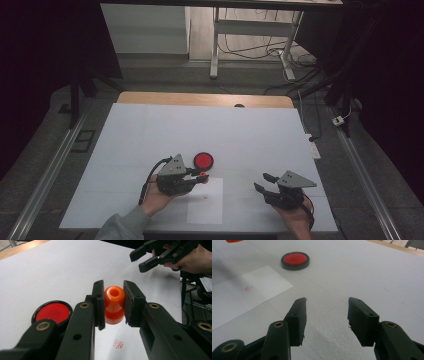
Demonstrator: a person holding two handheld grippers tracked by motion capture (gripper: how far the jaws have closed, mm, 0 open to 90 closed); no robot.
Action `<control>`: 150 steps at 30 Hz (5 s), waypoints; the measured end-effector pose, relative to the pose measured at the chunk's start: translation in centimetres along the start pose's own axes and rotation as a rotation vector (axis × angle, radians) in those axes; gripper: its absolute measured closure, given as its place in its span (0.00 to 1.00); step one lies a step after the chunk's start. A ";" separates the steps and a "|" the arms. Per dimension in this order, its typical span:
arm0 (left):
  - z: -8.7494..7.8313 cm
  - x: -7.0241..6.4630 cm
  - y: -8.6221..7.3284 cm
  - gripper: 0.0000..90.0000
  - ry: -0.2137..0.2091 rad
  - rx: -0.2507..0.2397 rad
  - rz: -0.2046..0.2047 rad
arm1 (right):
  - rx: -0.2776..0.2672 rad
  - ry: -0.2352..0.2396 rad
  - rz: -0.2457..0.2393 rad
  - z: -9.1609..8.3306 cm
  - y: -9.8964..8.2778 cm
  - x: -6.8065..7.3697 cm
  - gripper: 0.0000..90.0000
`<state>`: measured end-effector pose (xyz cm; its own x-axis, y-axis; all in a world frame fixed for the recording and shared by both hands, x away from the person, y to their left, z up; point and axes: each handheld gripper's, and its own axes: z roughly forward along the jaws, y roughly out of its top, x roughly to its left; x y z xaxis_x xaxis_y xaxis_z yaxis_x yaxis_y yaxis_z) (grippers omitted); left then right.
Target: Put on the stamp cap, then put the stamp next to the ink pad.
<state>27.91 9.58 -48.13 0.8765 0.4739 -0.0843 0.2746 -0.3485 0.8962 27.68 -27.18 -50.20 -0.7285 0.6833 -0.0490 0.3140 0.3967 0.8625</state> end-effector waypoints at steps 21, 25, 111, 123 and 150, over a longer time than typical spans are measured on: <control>-0.3 2.4 0.4 0.81 0.050 0.006 -0.029 | 0.011 -0.001 0.003 0.2 0.0 -0.1 0.54; -0.4 2.6 0.6 0.81 0.057 0.007 -0.032 | 0.011 -0.001 0.003 0.1 0.0 -0.2 0.54; 3.8 11.0 -1.6 0.80 0.257 0.228 -0.147 | 0.032 -0.005 0.007 0.7 -0.3 -0.8 0.53; 4.4 10.9 -2.2 0.79 0.261 0.275 -0.132 | 0.039 -0.006 0.006 0.8 -0.3 -0.7 0.53; 3.5 10.3 -1.4 0.42 0.294 0.198 -0.146 | 0.040 -0.006 0.007 0.8 -0.3 -0.7 0.53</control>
<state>37.96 12.12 -51.77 0.6791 0.7323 -0.0506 0.4848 -0.3958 0.7800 28.57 -27.37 -50.84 -0.7228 0.6895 -0.0464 0.3429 0.4162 0.8421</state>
